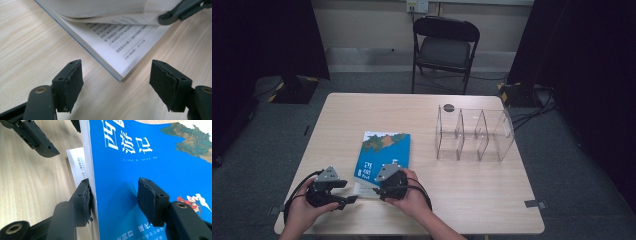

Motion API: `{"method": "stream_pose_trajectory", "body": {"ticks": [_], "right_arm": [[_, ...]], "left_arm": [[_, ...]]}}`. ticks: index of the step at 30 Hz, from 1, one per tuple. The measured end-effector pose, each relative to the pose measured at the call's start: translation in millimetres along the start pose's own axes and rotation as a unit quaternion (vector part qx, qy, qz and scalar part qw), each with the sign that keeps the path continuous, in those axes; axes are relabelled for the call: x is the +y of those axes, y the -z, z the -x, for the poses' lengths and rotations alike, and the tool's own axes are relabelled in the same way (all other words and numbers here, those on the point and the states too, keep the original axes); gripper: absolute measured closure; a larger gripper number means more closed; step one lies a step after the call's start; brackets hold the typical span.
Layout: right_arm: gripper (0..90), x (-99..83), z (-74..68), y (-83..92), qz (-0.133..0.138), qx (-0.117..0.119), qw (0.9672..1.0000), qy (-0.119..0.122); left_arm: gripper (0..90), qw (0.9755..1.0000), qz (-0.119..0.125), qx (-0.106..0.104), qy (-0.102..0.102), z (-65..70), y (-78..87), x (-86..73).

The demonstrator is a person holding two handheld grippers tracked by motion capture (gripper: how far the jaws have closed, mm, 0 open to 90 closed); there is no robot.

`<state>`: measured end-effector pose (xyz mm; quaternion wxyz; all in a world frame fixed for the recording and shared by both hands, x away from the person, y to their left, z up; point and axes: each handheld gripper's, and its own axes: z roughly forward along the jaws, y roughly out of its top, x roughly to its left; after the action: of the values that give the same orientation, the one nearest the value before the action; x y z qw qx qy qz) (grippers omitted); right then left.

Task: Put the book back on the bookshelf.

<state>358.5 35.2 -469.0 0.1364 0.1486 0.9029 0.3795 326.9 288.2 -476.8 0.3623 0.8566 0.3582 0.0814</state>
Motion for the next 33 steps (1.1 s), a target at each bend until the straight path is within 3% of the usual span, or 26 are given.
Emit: {"method": "stream_pose_trajectory", "body": {"ticks": [11, 14, 19, 24, 31, 32, 33], "right_arm": [[56.3, 0.6, 1.1, 3.2, 0.006, 0.008, 0.9999, -0.008], [57.5, 1.2, 1.3, 3.6, 0.005, 0.009, 0.9999, -0.008], [61.0, 3.0, 0.7, 4.7, 0.002, 0.008, 0.9999, -0.007], [63.6, 4.3, -0.4, 6.1, -0.001, 0.006, 0.9999, -0.009], [65.0, 5.3, -0.6, 7.3, -0.004, 0.005, 0.9999, -0.013], [65.2, 5.5, -0.7, 7.4, -0.005, 0.004, 0.9999, -0.012], [65.2, 5.5, -0.7, 7.4, -0.005, 0.004, 0.9999, -0.012]], "left_arm": [[26.0, 1.0, -0.008, 0.003, -0.004, -0.4, -3.6, -13.3], [25.5, 1.0, 0.003, 0.005, 0.002, 0.2, -4.6, -14.8], [22.3, 0.9999, 0.008, 0.006, -0.009, 1.8, -5.7, -17.3], [17.1, 0.9991, 0.017, 0.014, -0.036, 1.9, -10.3, -18.4], [12.5, 0.9983, 0.036, 0.006, -0.046, 2.1, -13.0, -23.2], [11.6, 0.9975, 0.036, 0.012, -0.06, 0.9, -12.5, -23.3], [11.2, 0.9975, 0.036, 0.012, -0.06, 0.9, -12.5, -23.3]]}}
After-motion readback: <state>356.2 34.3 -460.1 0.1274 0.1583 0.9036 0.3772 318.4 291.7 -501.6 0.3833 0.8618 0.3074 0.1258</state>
